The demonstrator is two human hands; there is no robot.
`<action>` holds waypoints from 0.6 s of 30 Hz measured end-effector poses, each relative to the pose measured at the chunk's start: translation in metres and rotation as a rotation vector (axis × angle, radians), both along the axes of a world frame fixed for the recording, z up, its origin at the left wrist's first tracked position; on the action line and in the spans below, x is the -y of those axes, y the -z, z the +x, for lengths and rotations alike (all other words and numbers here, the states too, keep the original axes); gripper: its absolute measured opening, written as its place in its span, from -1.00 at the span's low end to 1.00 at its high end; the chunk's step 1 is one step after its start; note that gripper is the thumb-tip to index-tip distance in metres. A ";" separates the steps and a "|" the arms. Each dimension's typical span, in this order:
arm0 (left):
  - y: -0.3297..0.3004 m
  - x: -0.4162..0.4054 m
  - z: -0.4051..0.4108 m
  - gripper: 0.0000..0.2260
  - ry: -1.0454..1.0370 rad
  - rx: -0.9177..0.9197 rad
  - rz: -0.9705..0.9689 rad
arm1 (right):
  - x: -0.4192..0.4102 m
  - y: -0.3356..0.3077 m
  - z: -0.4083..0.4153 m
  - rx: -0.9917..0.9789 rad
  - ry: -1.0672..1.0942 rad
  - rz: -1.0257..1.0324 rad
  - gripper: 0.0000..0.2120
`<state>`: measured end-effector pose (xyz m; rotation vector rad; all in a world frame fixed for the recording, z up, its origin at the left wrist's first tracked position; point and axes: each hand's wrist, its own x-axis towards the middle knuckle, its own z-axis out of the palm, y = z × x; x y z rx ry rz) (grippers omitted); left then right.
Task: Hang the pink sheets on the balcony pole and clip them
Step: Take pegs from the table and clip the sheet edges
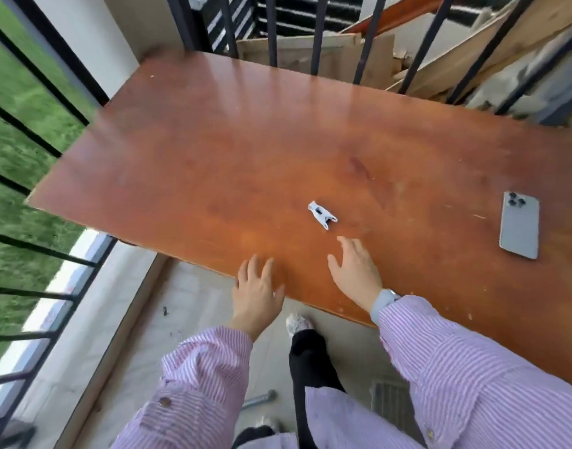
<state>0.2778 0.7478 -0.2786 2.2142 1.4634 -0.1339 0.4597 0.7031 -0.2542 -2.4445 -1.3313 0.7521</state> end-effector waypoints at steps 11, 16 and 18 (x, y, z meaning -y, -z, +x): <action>0.014 -0.029 0.018 -0.51 -0.062 -0.088 -0.085 | -0.099 0.038 0.032 0.104 -0.080 -0.078 -0.76; -0.005 -0.016 -0.018 -0.53 -0.352 0.030 -0.114 | -0.104 0.028 0.004 0.087 -0.185 0.001 -0.81; -0.015 0.001 -0.034 -0.53 -0.426 0.048 -0.103 | -0.103 0.020 -0.012 0.020 -0.096 0.044 -0.73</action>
